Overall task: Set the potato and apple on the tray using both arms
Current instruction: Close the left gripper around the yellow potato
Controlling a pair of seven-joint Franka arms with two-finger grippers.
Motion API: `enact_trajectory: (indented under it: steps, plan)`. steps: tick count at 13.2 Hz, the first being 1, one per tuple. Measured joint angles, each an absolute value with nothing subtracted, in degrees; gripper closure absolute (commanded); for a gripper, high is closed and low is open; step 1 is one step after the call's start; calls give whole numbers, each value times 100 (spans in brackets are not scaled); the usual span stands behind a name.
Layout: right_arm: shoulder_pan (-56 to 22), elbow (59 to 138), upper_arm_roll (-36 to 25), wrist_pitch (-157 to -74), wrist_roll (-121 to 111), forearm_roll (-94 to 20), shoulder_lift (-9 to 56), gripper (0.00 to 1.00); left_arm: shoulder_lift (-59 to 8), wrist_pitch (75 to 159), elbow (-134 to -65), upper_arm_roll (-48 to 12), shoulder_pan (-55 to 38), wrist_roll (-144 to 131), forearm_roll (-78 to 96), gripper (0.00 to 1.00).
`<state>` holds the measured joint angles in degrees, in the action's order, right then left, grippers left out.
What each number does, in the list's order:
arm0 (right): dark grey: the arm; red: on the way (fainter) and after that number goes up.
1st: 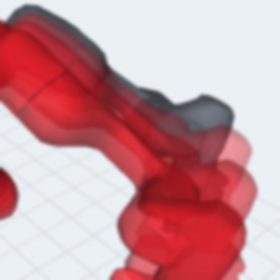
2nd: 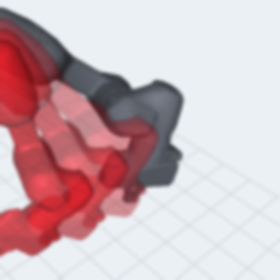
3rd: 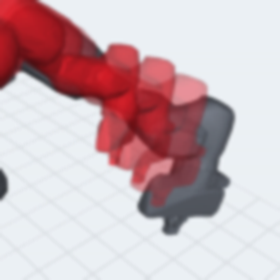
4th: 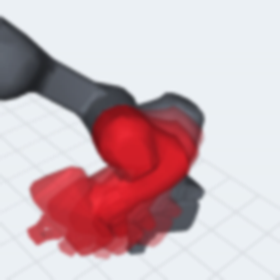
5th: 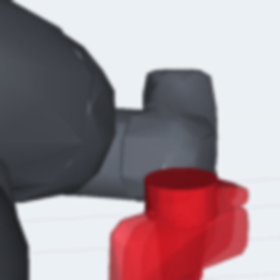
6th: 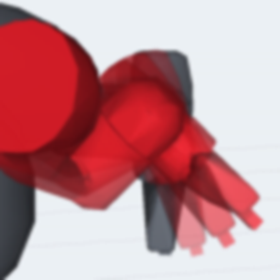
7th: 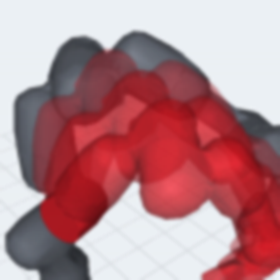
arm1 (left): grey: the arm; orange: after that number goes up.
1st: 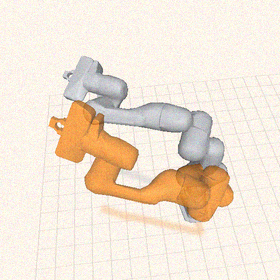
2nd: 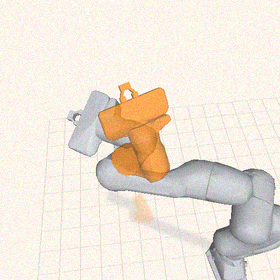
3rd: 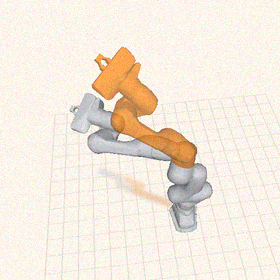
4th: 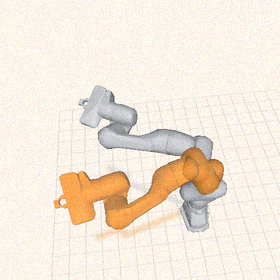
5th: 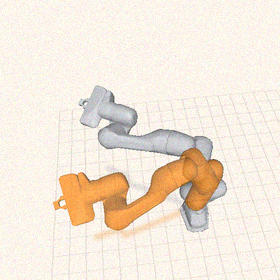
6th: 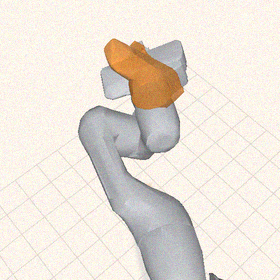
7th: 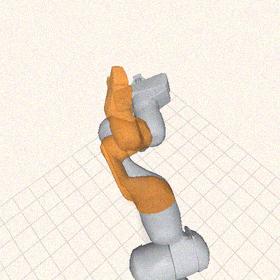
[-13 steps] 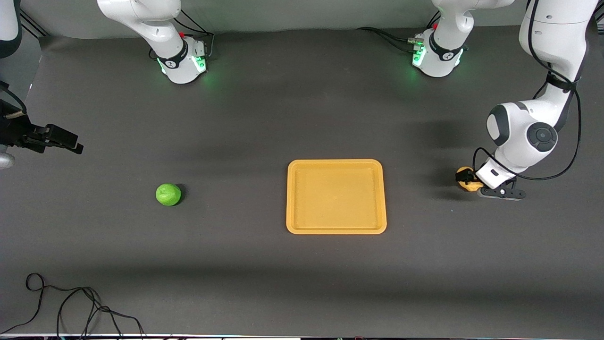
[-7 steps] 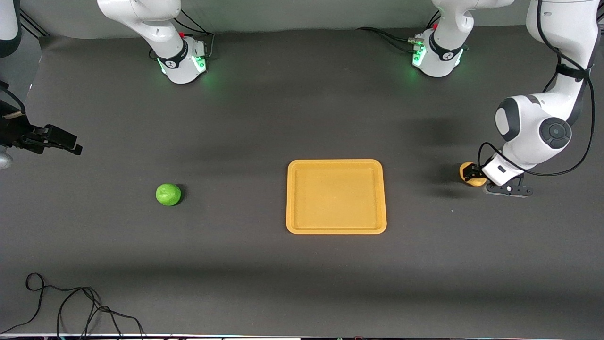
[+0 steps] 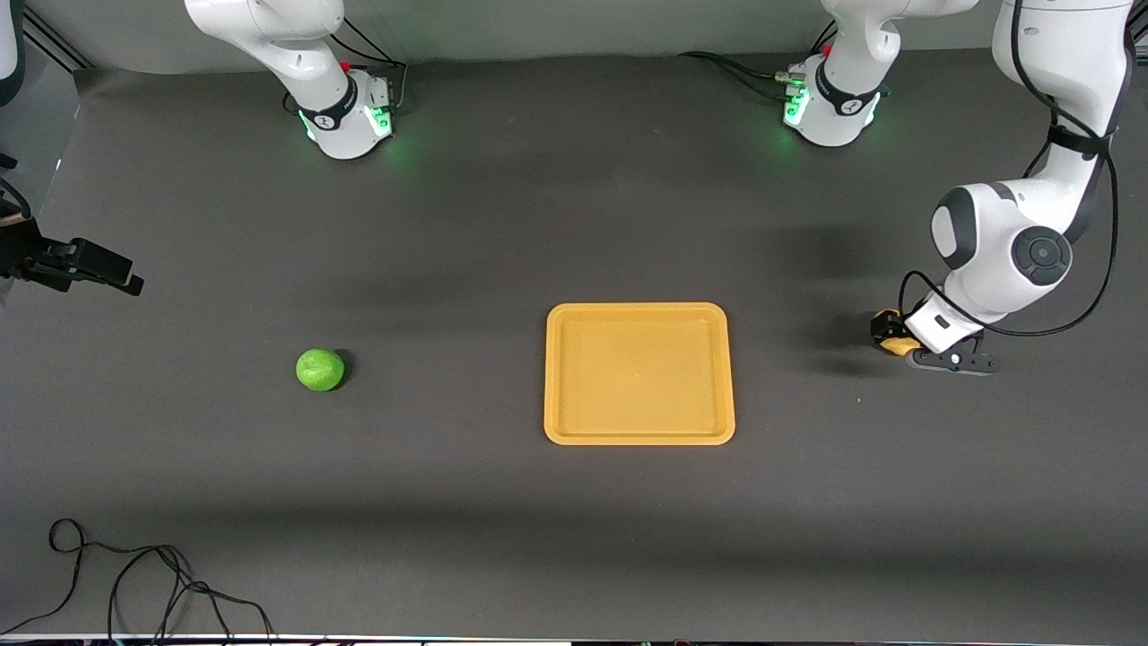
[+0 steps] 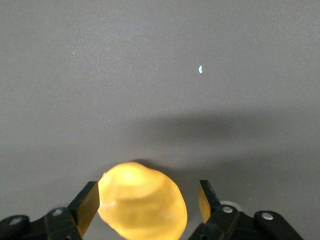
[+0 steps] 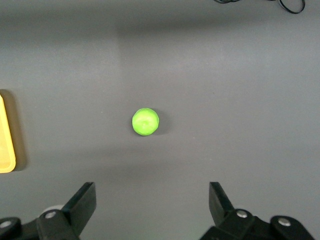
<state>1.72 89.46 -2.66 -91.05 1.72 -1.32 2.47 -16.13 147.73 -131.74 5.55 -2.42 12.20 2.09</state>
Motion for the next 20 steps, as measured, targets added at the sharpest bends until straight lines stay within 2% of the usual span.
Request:
enact_trajectory:
  steps: [5,20]
  plan:
    - [153,8946,-265,-9098,172,-132,248,0,-1880,15122,-13217,566,-238,1255,209,11]
    - [156,8952,-284,-9094,172,-132,251,0,-1814,15047,-13330,570,215,1884,388,12]
